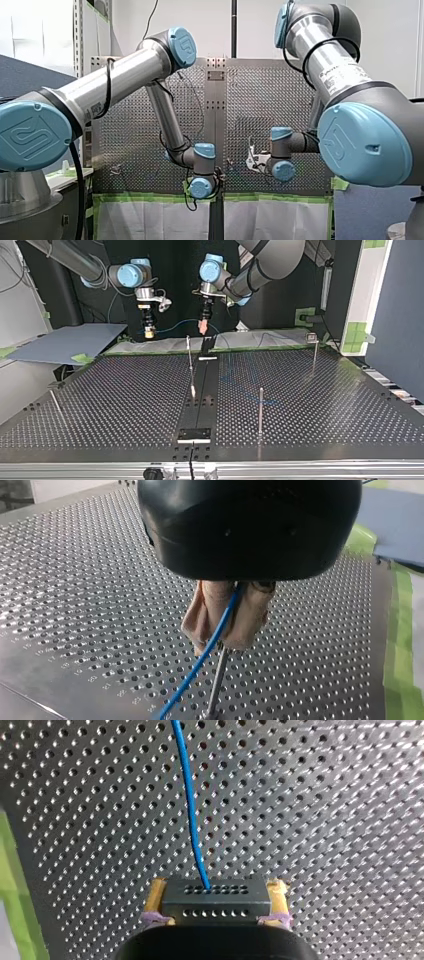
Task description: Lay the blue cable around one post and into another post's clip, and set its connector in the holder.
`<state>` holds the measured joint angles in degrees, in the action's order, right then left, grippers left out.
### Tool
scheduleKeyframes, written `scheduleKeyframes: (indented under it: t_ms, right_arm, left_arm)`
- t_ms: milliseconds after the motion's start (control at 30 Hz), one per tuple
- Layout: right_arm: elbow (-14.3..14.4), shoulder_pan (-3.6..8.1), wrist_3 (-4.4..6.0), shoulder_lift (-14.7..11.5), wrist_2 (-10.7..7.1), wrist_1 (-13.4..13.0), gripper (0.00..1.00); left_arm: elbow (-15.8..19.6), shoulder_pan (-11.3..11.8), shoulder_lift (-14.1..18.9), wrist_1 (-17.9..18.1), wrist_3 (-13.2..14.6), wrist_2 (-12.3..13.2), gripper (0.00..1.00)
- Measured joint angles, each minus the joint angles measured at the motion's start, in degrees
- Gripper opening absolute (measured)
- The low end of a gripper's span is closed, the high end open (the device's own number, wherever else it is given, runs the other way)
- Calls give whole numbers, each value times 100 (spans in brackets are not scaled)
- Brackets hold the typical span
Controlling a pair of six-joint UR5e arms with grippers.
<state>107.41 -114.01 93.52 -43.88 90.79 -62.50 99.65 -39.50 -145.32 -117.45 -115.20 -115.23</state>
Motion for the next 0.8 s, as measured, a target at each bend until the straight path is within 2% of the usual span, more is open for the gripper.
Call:
scheduleKeyframes:
  t_ms: [367, 500, 667, 800]
  right_arm:
    - [-138, 281, 87, 107, -23, -18, 0]
    - [-308, 362, 119, 278, -64, 73, 0]
    - [-534, 420, 107, 504, -106, 272, 0]
    - [-711, 459, 117, 685, -235, 325, 0]
  left_arm:
    - [0, 10, 1, -6, 281, -224, 17]
    - [-1, 12, 1, 9, 469, -355, 17]
    - [-41, 20, 1, 42, 673, -421, 9]
    - [-92, 21, 1, 50, 770, -424, 6]
